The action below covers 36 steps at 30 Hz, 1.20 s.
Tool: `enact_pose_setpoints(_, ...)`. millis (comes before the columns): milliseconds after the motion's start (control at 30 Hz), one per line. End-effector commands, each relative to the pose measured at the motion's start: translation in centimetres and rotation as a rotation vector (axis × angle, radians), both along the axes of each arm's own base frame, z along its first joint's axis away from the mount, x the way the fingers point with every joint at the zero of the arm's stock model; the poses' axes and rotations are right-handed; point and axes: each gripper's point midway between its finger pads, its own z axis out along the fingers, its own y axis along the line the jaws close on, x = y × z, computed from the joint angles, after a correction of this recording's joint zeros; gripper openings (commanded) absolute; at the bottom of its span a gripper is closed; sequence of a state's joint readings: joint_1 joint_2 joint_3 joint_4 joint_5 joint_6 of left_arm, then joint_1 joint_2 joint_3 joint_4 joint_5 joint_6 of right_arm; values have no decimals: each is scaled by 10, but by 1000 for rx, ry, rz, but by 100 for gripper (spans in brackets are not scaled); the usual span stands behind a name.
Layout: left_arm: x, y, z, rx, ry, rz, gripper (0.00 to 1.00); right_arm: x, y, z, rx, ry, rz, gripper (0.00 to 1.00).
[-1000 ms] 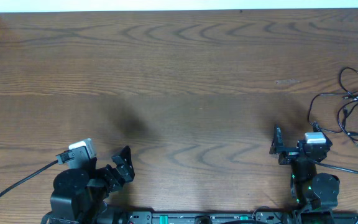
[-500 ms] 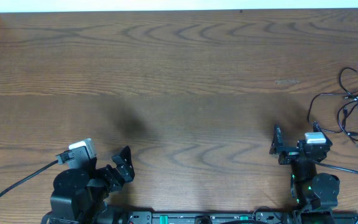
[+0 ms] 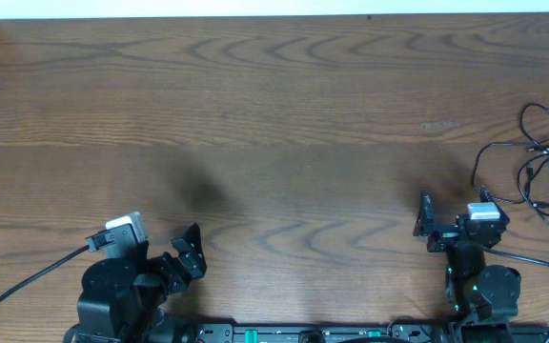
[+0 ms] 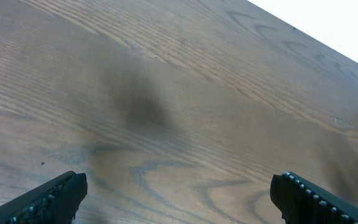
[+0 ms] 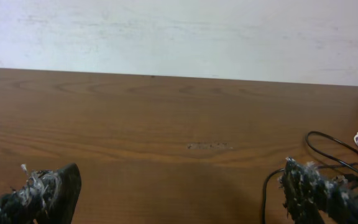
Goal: Untangle cables
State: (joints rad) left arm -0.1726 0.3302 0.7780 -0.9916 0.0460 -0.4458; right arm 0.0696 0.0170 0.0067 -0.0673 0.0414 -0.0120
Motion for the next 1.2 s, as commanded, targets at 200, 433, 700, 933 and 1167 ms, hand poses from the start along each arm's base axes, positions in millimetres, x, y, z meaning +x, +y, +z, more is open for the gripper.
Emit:
enact_pose_setpoints(200, 5, 17, -9, 61, -31, 73, 99, 0, -2, -1, -12, 4, -9, 99)
enact_pose_setpoints(433, 34, 27, -13, 74, -250, 126, 99, 0, -2, -1, -12, 4, -9, 99)
enact_pose_setpoints(700, 65, 24, -4, 62, -537, 102, 99, 0, -2, -1, -12, 4, -9, 99)
enact_pose_setpoints(933, 77, 23, 5, 108, -726, 90, 99, 0, -2, -1, -12, 4, -9, 99)
enact_pose_setpoints(1167, 79, 23, 2, 162, -758, 78, 99, 0, -2, -1, -12, 4, -8, 99)
